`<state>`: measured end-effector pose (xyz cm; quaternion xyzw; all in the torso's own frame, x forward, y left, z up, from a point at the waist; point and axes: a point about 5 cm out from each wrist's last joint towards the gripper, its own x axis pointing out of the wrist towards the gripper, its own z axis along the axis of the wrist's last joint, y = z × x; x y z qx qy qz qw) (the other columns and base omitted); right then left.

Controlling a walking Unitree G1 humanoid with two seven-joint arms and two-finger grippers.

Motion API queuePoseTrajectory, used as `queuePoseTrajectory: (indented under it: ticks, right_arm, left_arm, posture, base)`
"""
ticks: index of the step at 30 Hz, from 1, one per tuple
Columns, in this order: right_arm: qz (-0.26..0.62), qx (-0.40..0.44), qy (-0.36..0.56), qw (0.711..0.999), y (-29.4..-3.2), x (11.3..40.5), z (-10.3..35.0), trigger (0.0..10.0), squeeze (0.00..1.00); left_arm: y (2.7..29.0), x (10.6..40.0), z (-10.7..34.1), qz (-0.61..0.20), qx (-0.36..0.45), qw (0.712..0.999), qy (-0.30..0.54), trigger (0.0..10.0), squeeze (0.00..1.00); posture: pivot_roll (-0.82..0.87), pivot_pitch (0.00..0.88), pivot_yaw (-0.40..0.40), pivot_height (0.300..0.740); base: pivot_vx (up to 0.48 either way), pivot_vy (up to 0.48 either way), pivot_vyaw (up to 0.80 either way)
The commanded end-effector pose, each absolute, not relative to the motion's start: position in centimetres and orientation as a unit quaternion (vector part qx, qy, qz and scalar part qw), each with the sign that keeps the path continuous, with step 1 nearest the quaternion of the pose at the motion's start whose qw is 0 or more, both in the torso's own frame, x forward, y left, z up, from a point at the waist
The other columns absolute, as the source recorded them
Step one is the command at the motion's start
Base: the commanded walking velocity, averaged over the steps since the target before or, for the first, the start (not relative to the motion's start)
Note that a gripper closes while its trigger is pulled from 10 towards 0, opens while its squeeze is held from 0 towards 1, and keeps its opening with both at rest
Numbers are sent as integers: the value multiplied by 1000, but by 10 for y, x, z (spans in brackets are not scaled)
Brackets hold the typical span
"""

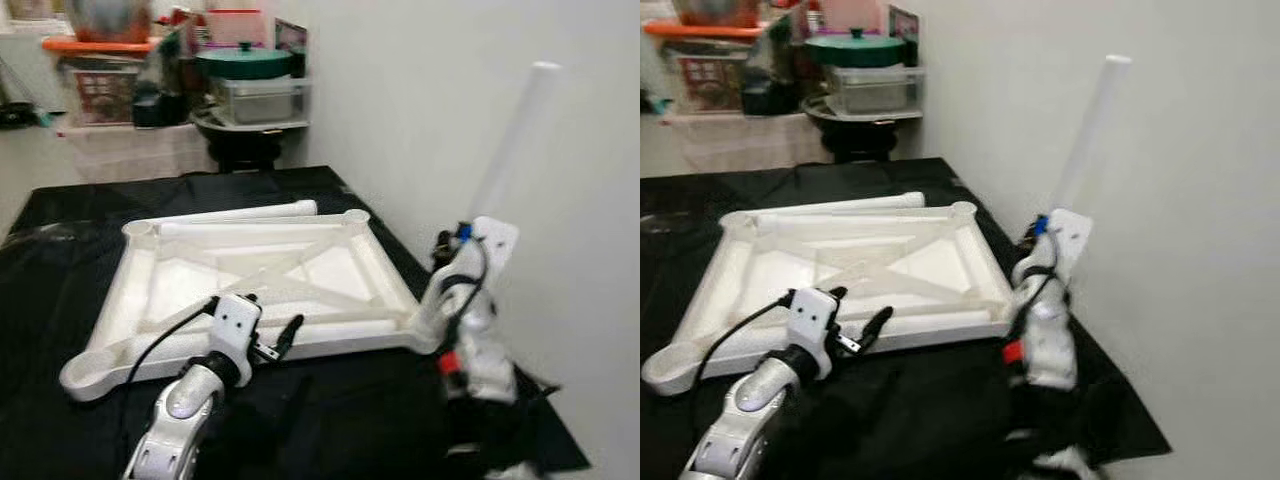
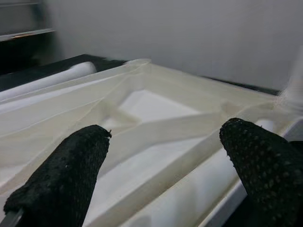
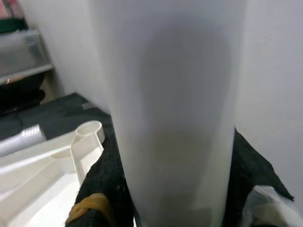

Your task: Building children table

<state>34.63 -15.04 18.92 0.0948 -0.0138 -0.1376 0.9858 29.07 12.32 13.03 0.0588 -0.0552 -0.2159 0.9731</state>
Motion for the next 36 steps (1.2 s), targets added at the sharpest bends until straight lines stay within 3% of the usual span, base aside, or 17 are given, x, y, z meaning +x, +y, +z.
queuePoseTrajectory:
  ticks: [1, 4, 5, 7, 8, 12, 13, 18, 23, 26, 28, 30, 32, 36]
  right_arm:
    - [-77, 130, 46, 987, -121, 340, 170, 0, 0]
    - [-30, 120, 48, 991, -110, 341, 176, 0, 0]
    - [-6, 118, 43, 992, -104, 342, 180, 10000, 0]
    - [22, 110, 26, 993, -103, 342, 186, 10000, 0]
    - [31, 108, 15, 994, -108, 343, 190, 10000, 1000]
    - [39, 104, 4, 994, -119, 344, 196, 10000, 1000]
    - [67, 95, -20, 993, -130, 348, 205, 10000, 0]
    - [166, 24, -72, 983, -161, 353, 230, 10000, 0]
    - [261, -74, -62, 960, -181, 354, 241, 10000, 0]
    - [301, -66, -60, 949, -185, 353, 251, 10000, 0]
    - [369, -52, -63, 926, -186, 350, 267, 10000, 0]
    - [369, -52, -63, 926, -186, 350, 267, 10000, 0]
    - [433, -63, -63, 897, -184, 348, 275, 10000, 0]
    - [483, -58, -64, 871, -183, 345, 277, 10000, 0]
  left_arm:
    - [122, 291, 128, -221, 62, 972, -48, 10000, 0]
    - [123, 291, 127, -218, 62, 973, -48, 10000, 0]
    - [122, 291, 127, -218, 60, 973, -49, 10000, 0]
    - [120, 290, 127, -218, 58, 973, -48, 10000, 0]
    - [119, 289, 126, -218, 55, 973, -48, 10000, 0]
    - [119, 288, 126, -218, 54, 973, -47, 10000, 0]
    - [120, 289, 126, -218, 54, 973, -46, 10000, 0]
    - [122, 290, 127, -217, 54, 974, -47, 10000, 0]
    - [121, 290, 127, -218, 54, 973, -47, 10000, 0]
    - [121, 291, 127, -219, 54, 973, -48, 10000, 0]
    - [121, 291, 127, -218, 54, 973, -48, 10000, 0]
    - [121, 291, 127, -218, 54, 973, -48, 10000, 0]
    - [121, 290, 127, -217, 54, 973, -49, 10000, 0]
    - [121, 290, 127, -217, 55, 973, -49, 10000, 0]
  posture:
    - [66, 0, -68, 740]
    - [66, 0, -68, 740]
    - [65, 0, -70, 740]
    - [64, 0, -69, 740]
    - [62, 0, -70, 740]
    - [60, 0, -71, 740]
    - [60, 0, -71, 740]
    - [56, 0, -68, 740]
    - [55, 0, -67, 740]
    - [58, 0, -71, 740]
    - [59, 0, -71, 740]
    - [59, 0, -71, 740]
    - [66, 0, -76, 740]
    - [71, 0, -82, 740]
  base:
    - [0, 0, 0]
    - [0, 0, 0]
    - [0, 0, 0]
    - [0, 0, 0]
    - [0, 0, 0]
    - [0, 0, 0]
    - [0, 0, 0]
    - [0, 0, 0]
    - [0, 0, 0]
    - [0, 0, 0]
    - [0, 0, 0]
    - [0, 0, 0]
    - [0, 0, 0]
    - [0, 0, 0]
